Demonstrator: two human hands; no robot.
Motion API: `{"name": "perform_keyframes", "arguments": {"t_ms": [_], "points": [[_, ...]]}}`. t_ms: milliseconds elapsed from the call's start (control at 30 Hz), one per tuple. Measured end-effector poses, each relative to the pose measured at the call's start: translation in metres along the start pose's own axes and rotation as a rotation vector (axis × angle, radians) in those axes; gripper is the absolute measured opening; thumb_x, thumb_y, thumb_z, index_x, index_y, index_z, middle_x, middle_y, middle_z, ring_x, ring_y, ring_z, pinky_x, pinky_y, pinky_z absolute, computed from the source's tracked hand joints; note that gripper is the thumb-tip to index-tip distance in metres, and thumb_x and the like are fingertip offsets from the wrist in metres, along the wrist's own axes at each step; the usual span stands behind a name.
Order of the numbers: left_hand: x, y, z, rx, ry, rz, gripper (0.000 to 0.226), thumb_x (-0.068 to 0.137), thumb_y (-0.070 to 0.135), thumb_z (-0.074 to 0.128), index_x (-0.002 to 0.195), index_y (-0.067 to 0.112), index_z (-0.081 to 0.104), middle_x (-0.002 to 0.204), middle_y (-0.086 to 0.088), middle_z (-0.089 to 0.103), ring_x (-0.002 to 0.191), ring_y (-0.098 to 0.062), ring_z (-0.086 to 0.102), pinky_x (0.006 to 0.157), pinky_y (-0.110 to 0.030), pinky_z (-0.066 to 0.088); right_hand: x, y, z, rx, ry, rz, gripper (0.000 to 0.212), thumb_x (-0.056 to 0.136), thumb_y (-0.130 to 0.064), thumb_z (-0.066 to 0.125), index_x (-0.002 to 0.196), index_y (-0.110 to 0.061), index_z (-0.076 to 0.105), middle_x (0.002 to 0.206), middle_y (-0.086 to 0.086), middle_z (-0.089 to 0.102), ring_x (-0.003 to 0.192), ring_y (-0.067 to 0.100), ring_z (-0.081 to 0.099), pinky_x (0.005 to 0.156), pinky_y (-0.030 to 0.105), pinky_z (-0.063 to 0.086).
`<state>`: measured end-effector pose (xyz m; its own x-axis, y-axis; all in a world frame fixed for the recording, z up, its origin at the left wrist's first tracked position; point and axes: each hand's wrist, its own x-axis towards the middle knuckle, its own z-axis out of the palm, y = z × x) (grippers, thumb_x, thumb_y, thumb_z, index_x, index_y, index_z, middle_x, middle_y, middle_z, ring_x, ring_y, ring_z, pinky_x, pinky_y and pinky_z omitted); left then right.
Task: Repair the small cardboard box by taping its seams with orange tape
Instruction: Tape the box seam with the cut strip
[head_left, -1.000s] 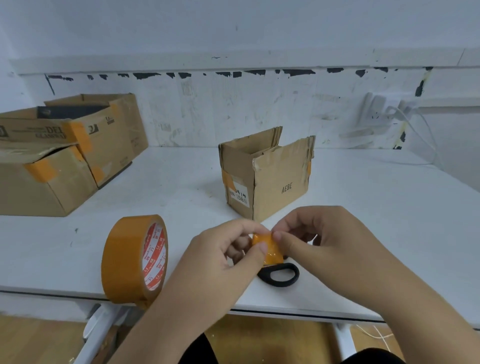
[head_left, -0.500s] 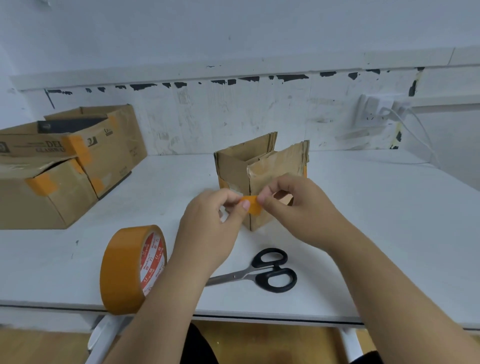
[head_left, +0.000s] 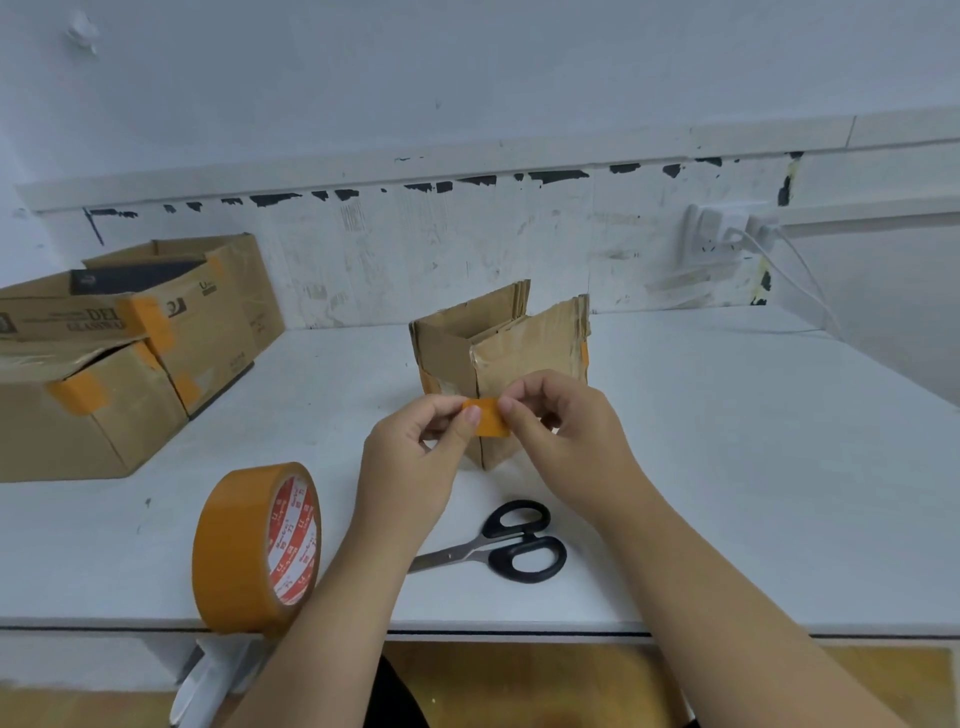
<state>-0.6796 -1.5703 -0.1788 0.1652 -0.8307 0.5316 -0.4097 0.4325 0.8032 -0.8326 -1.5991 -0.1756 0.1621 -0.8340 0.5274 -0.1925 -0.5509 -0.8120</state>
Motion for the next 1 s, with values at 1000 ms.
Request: {"name": "perform_keyframes", "arguments": {"t_ms": [1000], "points": [[0.003, -0.004, 0.007, -0.132, 0.040, -0.127, 0.008, 0.089, 0.024, 0.064, 0.093, 0.028, 0.069, 0.104, 0.013, 0.070, 0.094, 0.000, 0.066, 0.080, -0.014, 0.049, 0.002, 0.013, 0.005, -0.104, 0.059, -0.004, 0.004, 0.089, -0.021, 0.065, 0.086, -0.021, 0.068, 0.129, -0.008, 0.054, 0.119, 0.004, 0.053, 0.092, 0.027, 0.049]]}}
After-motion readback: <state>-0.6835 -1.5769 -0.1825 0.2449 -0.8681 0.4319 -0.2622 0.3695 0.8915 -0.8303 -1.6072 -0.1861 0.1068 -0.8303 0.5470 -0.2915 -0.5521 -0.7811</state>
